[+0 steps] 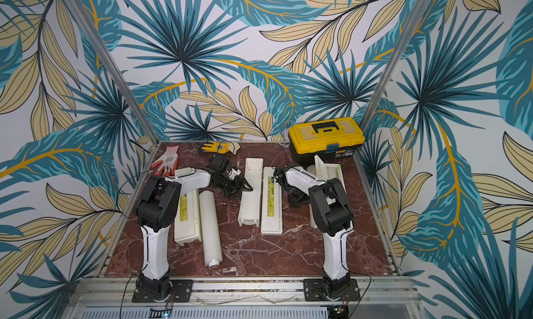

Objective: Put plastic wrap rolls into dispensers
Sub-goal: Pick up the plastic wrap from the center of the board.

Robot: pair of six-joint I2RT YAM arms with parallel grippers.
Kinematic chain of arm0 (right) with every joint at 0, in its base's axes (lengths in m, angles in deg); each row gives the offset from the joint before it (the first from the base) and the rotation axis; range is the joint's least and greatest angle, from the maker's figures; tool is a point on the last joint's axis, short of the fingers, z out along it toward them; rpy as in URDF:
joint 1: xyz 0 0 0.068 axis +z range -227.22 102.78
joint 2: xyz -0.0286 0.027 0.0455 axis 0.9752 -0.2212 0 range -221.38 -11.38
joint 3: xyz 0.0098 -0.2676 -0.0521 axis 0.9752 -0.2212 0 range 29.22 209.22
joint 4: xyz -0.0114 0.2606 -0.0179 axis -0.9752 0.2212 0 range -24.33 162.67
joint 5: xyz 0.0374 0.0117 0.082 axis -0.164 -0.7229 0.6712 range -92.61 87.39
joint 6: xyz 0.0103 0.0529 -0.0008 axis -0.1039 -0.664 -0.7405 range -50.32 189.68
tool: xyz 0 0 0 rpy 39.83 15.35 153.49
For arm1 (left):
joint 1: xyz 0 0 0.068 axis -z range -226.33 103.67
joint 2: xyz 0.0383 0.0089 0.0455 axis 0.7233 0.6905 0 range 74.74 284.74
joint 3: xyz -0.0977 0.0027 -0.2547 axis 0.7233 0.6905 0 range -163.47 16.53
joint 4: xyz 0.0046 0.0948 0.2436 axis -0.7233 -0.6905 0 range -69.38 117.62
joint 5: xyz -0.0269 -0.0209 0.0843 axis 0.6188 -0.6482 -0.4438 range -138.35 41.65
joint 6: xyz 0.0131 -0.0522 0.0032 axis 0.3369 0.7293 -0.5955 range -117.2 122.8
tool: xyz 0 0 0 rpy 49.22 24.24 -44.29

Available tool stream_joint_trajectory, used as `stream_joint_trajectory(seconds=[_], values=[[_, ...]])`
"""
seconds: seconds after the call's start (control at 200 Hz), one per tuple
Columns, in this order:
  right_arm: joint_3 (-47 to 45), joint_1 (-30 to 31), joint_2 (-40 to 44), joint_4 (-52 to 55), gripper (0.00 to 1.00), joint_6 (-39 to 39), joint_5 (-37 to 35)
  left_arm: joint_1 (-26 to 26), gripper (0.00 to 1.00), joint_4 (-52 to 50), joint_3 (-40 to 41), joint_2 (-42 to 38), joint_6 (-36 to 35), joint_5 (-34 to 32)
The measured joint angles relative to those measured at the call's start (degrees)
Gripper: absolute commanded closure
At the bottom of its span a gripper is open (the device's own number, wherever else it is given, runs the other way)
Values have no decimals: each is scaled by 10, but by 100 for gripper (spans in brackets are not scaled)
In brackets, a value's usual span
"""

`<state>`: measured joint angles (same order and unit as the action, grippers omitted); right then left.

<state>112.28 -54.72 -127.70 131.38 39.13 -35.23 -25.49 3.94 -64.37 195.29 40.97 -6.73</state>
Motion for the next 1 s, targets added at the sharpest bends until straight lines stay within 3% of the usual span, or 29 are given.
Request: stream_joint_trajectory(seconds=[0.34,1.001], values=[[15,15,-7,10,1,-23,-2,-1,27,0,0,0,0,0],[45,-14,-51,57,1,-26,-14,-1,27,1,0,0,7,0]])
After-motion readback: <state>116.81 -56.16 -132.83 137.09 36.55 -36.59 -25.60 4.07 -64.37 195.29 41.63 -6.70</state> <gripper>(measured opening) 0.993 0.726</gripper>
